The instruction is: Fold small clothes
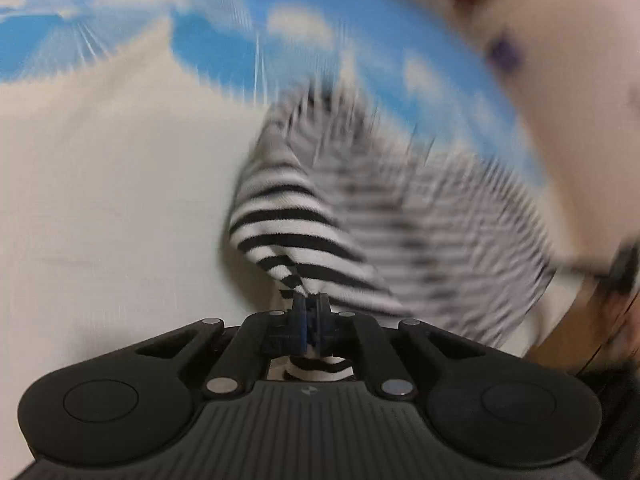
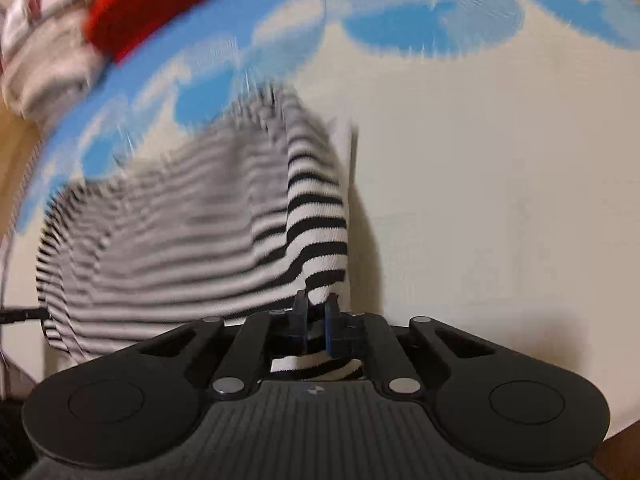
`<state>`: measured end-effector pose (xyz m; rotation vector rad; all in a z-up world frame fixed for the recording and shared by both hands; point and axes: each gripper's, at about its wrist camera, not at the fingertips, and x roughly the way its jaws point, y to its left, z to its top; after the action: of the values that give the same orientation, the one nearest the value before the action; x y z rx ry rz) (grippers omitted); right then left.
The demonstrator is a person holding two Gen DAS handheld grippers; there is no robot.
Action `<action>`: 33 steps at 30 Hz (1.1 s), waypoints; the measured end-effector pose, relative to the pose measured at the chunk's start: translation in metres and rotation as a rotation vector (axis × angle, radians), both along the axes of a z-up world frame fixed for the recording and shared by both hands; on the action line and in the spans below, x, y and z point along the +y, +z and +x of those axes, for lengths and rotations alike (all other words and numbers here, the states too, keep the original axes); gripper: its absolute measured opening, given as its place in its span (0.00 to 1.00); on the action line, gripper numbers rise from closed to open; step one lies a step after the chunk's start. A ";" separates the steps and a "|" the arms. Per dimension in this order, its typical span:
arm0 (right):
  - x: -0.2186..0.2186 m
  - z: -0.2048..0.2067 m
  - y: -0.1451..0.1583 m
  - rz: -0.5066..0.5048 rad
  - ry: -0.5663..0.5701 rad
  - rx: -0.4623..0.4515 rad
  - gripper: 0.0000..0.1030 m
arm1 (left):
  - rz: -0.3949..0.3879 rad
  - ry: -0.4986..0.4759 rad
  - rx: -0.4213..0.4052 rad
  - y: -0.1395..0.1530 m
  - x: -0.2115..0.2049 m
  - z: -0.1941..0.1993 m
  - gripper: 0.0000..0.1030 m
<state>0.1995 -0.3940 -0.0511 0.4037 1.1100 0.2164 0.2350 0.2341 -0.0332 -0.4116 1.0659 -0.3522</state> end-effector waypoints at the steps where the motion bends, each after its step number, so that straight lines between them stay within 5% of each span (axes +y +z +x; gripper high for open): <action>1: -0.008 -0.002 0.008 0.036 -0.044 -0.035 0.06 | -0.044 0.045 -0.028 0.009 0.010 -0.002 0.03; 4: -0.029 -0.005 0.016 0.056 -0.143 -0.056 0.05 | 0.037 0.066 0.019 0.004 0.013 -0.004 0.03; 8: -0.015 -0.001 -0.015 -0.054 -0.079 0.109 0.06 | 0.231 -0.076 0.224 -0.037 -0.018 -0.002 0.04; 10: -0.004 0.001 -0.021 -0.106 -0.040 0.138 0.07 | 0.296 -0.094 0.255 -0.042 -0.026 -0.001 0.15; 14: 0.007 0.005 -0.003 -0.196 -0.031 0.026 0.27 | 0.245 0.033 0.123 -0.014 -0.009 0.005 0.41; 17: 0.006 0.011 0.008 -0.210 -0.059 -0.080 0.39 | 0.202 0.129 0.039 0.001 -0.002 0.013 0.49; 29: 0.026 0.064 -0.009 -0.170 -0.146 -0.182 0.43 | 0.199 0.194 -0.161 -0.001 -0.051 0.066 0.54; 33: 0.040 0.085 -0.011 -0.170 -0.116 -0.215 0.43 | 0.228 0.161 -0.131 -0.017 -0.066 0.087 0.52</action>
<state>0.2846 -0.3539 -0.0624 0.2844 0.8826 0.0599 0.3223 0.1683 -0.0505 -0.2640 0.9261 -0.1107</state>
